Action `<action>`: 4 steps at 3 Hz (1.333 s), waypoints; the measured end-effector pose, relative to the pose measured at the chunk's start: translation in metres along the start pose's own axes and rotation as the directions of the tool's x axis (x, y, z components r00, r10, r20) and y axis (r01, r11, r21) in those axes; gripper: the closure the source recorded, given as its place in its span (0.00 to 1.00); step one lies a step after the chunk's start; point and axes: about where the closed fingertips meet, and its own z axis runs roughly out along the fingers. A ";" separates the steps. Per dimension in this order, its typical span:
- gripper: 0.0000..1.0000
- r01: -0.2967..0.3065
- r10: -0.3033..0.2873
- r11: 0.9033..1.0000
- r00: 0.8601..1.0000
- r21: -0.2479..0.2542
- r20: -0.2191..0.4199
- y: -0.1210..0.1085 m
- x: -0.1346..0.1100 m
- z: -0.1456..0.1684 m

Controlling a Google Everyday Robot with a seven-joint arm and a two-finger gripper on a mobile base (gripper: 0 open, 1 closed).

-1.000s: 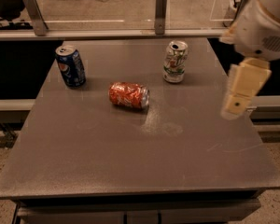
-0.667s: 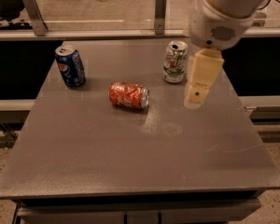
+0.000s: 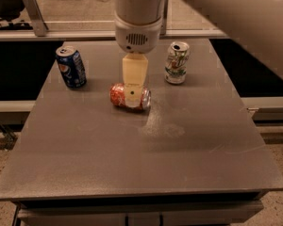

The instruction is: Place coke can upright

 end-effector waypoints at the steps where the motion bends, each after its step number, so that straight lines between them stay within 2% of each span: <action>1: 0.00 -0.073 0.071 0.997 0.994 -0.015 -0.078 -0.014 -0.017 0.032; 2: 0.00 -0.149 0.146 0.989 0.981 -0.016 -0.128 -0.022 -0.022 0.054; 3: 0.00 -0.221 0.220 0.975 0.963 0.014 -0.157 -0.026 -0.021 0.064; 4: 0.00 -0.223 0.224 0.975 0.967 0.026 -0.120 -0.017 -0.027 0.071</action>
Offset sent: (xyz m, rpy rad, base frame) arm 0.0388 0.0212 -0.0695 -0.1766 0.1032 -0.2905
